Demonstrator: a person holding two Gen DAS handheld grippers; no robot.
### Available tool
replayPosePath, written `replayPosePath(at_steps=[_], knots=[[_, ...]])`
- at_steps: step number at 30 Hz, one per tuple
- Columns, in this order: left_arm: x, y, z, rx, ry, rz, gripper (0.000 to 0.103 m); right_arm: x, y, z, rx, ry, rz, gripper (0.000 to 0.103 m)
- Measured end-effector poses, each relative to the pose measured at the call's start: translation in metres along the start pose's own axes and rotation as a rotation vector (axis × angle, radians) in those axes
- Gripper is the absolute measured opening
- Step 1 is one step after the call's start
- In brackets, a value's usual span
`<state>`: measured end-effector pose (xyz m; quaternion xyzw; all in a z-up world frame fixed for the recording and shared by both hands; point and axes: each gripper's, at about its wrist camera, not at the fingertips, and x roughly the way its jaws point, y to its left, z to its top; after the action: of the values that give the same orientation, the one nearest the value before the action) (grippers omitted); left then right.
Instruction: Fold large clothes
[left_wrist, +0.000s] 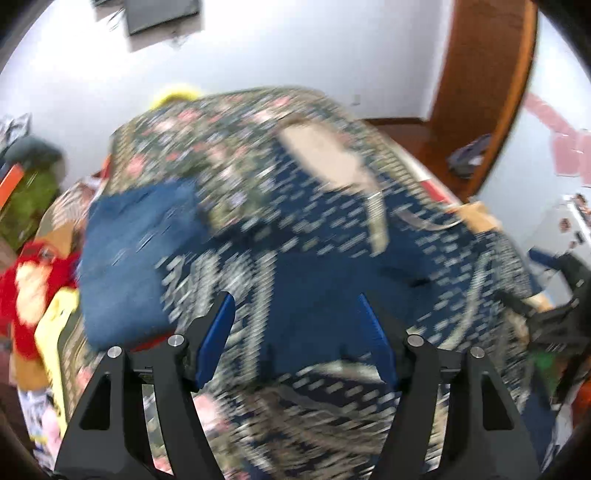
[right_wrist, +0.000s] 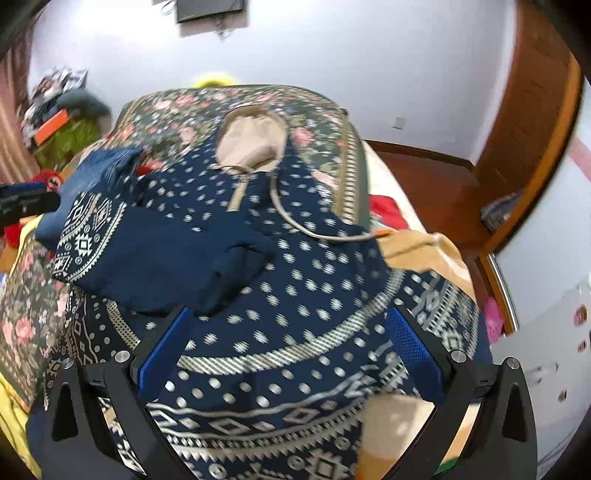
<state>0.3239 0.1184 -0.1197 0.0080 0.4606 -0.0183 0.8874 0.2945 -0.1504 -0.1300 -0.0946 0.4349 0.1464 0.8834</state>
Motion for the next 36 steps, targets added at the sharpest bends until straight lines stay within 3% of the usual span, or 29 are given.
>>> replayPosePath(at_steps=[5,13,16,22,24,25,27,31,36], knots=[[0.021,0.055,-0.046,-0.097,0.082,0.054,0.067,0.027,0.025,0.013,-0.069,0.031,0.011,0.102],[0.069,0.089,-0.102,-0.164,0.212,0.053,0.067,0.076,0.052,0.022,-0.136,0.093,-0.024,0.097],[0.087,0.091,-0.106,-0.181,0.23,0.037,0.067,0.091,0.055,0.025,-0.141,0.117,-0.046,0.089],[0.123,0.099,-0.103,-0.253,0.245,0.018,0.067,0.122,0.057,0.025,-0.138,0.167,-0.049,0.059],[0.129,0.104,-0.1,-0.283,0.229,0.022,0.067,0.129,0.058,0.024,-0.125,0.183,0.007,0.036],[0.129,0.107,-0.098,-0.296,0.217,0.028,0.068,0.129,0.058,0.024,-0.115,0.169,0.01,0.035],[0.129,0.113,-0.095,-0.317,0.196,0.048,0.067,0.126,0.056,0.027,-0.101,0.155,-0.003,0.021],[0.127,0.126,-0.088,-0.345,0.17,0.073,0.067,0.114,0.041,0.031,-0.033,0.127,0.024,0.018],[0.118,0.138,-0.09,-0.358,0.15,0.11,0.067,0.072,0.012,0.041,0.053,0.026,0.026,0.018]])
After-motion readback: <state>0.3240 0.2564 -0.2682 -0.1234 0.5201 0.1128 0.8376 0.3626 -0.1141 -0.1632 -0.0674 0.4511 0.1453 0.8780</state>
